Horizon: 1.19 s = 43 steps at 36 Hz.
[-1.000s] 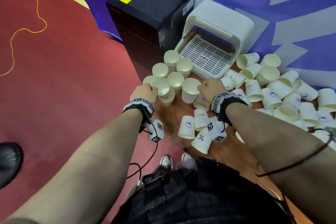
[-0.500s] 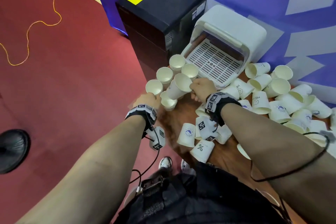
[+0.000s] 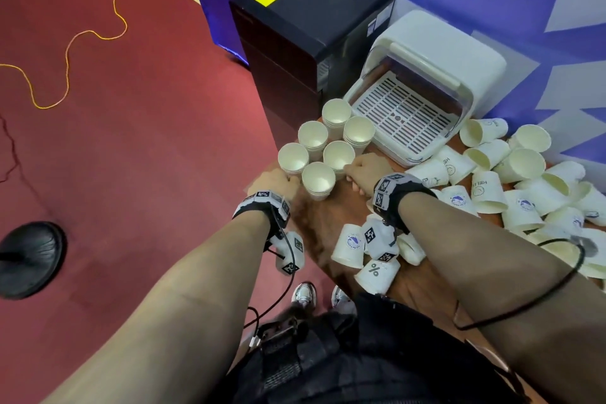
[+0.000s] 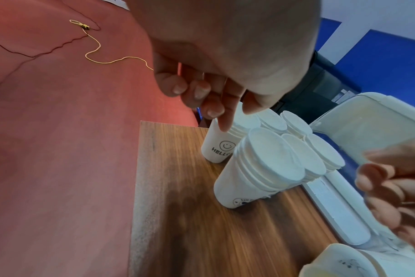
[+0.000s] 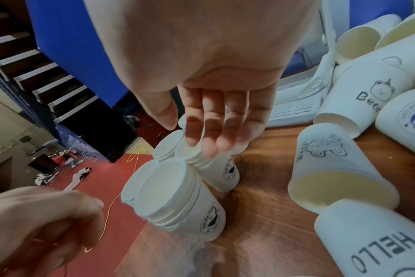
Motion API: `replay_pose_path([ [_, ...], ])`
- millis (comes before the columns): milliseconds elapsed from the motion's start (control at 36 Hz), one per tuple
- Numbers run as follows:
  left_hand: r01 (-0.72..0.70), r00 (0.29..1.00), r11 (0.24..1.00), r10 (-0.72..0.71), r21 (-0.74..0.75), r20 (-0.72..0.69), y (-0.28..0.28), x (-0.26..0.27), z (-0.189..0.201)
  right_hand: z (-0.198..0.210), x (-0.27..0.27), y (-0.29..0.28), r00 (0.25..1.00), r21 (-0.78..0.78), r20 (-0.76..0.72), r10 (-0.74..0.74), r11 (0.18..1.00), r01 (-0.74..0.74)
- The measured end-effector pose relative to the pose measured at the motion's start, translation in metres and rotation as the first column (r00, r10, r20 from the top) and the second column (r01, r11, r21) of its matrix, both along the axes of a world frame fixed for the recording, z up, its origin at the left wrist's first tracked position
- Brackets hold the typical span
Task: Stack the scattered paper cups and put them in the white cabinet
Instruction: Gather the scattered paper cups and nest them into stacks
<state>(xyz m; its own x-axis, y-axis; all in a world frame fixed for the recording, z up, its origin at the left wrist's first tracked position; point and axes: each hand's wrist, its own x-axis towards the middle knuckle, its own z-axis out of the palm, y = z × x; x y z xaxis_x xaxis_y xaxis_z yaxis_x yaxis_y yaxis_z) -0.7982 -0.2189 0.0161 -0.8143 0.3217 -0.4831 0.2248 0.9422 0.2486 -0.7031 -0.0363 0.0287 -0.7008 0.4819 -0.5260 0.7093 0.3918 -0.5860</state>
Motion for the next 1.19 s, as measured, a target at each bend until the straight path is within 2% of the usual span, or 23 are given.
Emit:
replay_pose_path([
  [194, 0.104, 0.992, 0.994, -0.101, 0.036, -0.071, 0.028, 0.007, 0.012, 0.007, 0.039, 0.016, 0.997, 0.079, 0.0, -0.082, 0.994, 0.082],
  [306, 0.259, 0.963, 0.963, -0.252, 0.073, -0.101, 0.054, 0.027, 0.017, 0.014, 0.088, 0.02, 0.975, 0.145, 0.05, -0.215, 0.968, 0.206],
  [444, 0.528, 0.845, 0.849, -0.524, 0.017, -0.107, 0.081, 0.066, 0.012, 0.005, 0.166, 0.016, 0.887, 0.162, 0.133, -0.442, 0.893, 0.421],
  [528, 0.611, 0.792, 0.791, -0.611, 0.044, -0.003, 0.087, 0.095, 0.007, -0.001, 0.213, 0.006, 0.829, 0.173, 0.197, -0.524, 0.85, 0.497],
  [611, 0.68, 0.731, 0.732, -0.681, 0.039, 0.031, 0.088, 0.123, -0.002, -0.005, 0.251, -0.007, 0.783, 0.159, 0.268, -0.56, 0.828, 0.538],
  [722, 0.739, 0.673, 0.674, -0.738, 0.011, 0.046, 0.082, 0.156, -0.012, -0.013, 0.288, -0.025, 0.77, 0.158, 0.289, -0.569, 0.821, 0.548],
  [806, 0.739, 0.672, 0.673, -0.739, 0.006, 0.044, 0.076, 0.175, -0.017, -0.02, 0.309, -0.035, 0.743, 0.141, 0.277, -0.61, 0.79, 0.596],
  [889, 0.726, 0.687, 0.687, -0.726, -0.016, 0.028, 0.072, 0.188, -0.018, -0.025, 0.32, -0.04, 0.752, 0.115, 0.257, -0.607, 0.792, 0.599],
  [944, 0.712, 0.701, 0.701, -0.713, -0.046, -0.004, 0.067, 0.194, -0.019, -0.027, 0.325, -0.042, 0.774, 0.09, 0.219, -0.594, 0.802, 0.59],
  [1083, 0.607, 0.792, 0.792, -0.61, -0.056, -0.037, 0.041, 0.208, -0.023, -0.024, 0.325, -0.044, 0.849, 0.082, 0.166, -0.502, 0.865, 0.495],
  [1194, 0.577, 0.813, 0.811, -0.582, -0.098, -0.022, 0.025, 0.208, -0.023, -0.028, 0.315, -0.049, 0.892, 0.103, 0.153, -0.426, 0.904, 0.414],
])
